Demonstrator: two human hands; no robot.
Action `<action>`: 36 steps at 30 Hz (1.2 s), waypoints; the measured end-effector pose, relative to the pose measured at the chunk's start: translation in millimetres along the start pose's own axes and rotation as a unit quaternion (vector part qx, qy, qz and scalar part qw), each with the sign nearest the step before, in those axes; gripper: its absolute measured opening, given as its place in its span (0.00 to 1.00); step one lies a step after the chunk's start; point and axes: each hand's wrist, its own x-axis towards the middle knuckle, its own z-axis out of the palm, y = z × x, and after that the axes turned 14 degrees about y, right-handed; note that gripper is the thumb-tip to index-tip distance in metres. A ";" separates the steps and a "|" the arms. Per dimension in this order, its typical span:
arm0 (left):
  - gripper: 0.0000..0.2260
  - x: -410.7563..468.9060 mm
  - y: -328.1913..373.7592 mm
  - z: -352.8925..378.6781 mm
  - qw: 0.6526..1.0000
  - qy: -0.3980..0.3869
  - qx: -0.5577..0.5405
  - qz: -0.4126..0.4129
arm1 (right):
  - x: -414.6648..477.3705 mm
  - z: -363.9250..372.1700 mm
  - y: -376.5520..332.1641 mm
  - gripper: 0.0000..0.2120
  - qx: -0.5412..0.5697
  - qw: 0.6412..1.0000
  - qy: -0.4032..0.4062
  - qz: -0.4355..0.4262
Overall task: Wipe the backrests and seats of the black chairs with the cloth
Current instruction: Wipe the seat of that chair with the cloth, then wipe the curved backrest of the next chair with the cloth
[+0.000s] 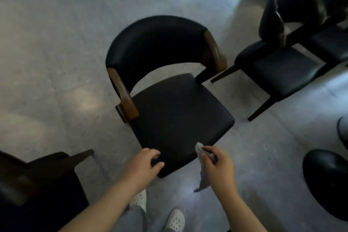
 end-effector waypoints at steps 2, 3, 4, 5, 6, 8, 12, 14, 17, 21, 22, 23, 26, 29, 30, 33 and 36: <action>0.19 -8.6 11.8 -14.1 1.000 0.013 -0.010 0.005 | -3.2 -20.3 -16.1 0.08 0.014 1.000 0.013 -0.016; 0.19 -12.0 18.1 -21.1 1.000 0.027 -0.013 0.008 | -4.1 -30.3 -24.4 0.08 0.023 0.999 0.020 -0.026; 0.19 -15.0 24.6 -27.7 0.999 0.042 -0.014 0.012 | -3.7 -39.3 -31.8 0.08 0.027 0.999 0.024 -0.038; 0.18 -18.6 30.6 -33.9 0.998 0.056 -0.014 0.016 | -3.4 -47.6 -38.6 0.08 0.027 0.998 0.027 -0.050; 0.18 -21.8 36.3 -40.3 0.997 0.070 -0.016 0.022 | -2.3 -55.3 -46.0 0.08 0.025 0.997 0.029 -0.064; 0.18 -30.9 46.2 -52.6 0.995 0.087 -0.022 0.035 | -1.9 -70.0 -59.3 0.09 0.028 0.996 0.037 -0.082; 0.19 -49.9 63.6 -73.9 0.991 0.114 -0.037 0.051 | -6.4 -93.6 -85.3 0.10 0.026 0.992 0.051 -0.112; 0.19 -61.5 70.9 -80.9 0.988 0.131 -0.054 0.055 | -12.6 -102.1 -94.1 0.11 0.033 0.990 0.048 -0.125; 0.19 -79.7 75.3 -91.8 0.982 0.155 -0.091 0.049 | -24.6 -108.6 -105.0 0.11 0.048 0.988 0.041 -0.141; 0.18 -97.4 66.6 -99.4 0.976 0.179 -0.116 0.034 | -38.7 -107.6 -109.6 0.11 0.061 0.987 0.012 -0.147; 0.18 -100.6 62.9 -100.4 0.976 0.182 -0.120 0.031 | -41.6 -106.4 -109.6 0.11 0.064 0.987 0.004 -0.147; 0.18 -104.1 58.8 -101.4 0.974 0.186 -0.125 0.024 | -44.2 -104.6 -110.3 0.12 0.064 0.987 -0.006 -0.150; 0.18 -114.9 45.1 -105.1 0.969 0.208 -0.137 0.002 | -51.8 -96.1 -115.3 0.12 0.057 0.985 -0.035 -0.160; 0.17 -128.1 31.4 -110.3 0.963 0.217 -0.159 -0.020 | -63.3 -88.6 -125.7 0.11 0.050 0.981 -0.063 -0.174; 0.17 -131.7 26.2 -112.6 0.961 0.218 -0.165 -0.027 | -67.0 -85.5 -130.4 0.11 0.048 0.980 -0.073 -0.176; 0.18 -139.2 8.4 -123.3 0.955 0.229 -0.180 -0.052 | -76.7 -74.2 -149.3 0.10 0.047 0.978 -0.102 -0.178; 0.18 -141.4 -12.5 -141.4 0.948 0.246 -0.190 -0.073 | -86.5 -55.2 -175.7 0.10 0.042 0.971 -0.140 -0.191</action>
